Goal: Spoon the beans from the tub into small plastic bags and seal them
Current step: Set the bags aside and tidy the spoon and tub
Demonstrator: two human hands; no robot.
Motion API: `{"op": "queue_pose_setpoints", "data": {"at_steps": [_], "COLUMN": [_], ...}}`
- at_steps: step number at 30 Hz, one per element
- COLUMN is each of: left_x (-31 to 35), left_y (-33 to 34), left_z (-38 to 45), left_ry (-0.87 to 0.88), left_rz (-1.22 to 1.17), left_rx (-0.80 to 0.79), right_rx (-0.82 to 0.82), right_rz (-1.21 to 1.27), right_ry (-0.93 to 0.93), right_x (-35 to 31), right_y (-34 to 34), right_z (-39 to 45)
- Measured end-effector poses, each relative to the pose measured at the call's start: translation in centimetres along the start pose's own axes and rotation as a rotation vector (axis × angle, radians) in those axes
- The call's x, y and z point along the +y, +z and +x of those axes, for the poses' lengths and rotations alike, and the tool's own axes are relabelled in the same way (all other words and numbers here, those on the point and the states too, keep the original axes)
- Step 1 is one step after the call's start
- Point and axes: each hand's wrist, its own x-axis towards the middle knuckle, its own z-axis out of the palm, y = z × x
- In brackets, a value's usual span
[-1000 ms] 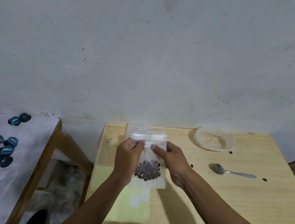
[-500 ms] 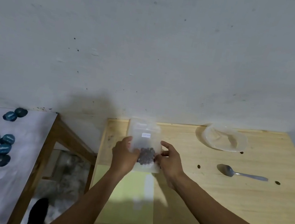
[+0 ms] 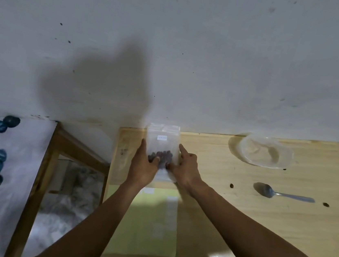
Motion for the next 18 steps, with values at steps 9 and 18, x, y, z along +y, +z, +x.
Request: {"op": "queue_pose_setpoints", "data": {"at_steps": [9, 18], "left_x": [3.2, 2.0], "left_y": [2.3, 10.9], "left_z": [-4.3, -8.3], "left_ry": [0.558, 0.536], "left_rz": [0.205, 0.68], "left_rx": [0.109, -0.43], "right_rx": [0.16, 0.218], "right_rz": [-0.64, -0.808], "right_ry": [-0.153, -0.201], "right_x": [3.4, 9.5], "right_y": [-8.9, -11.0], "right_z": [-5.5, -9.2]}}
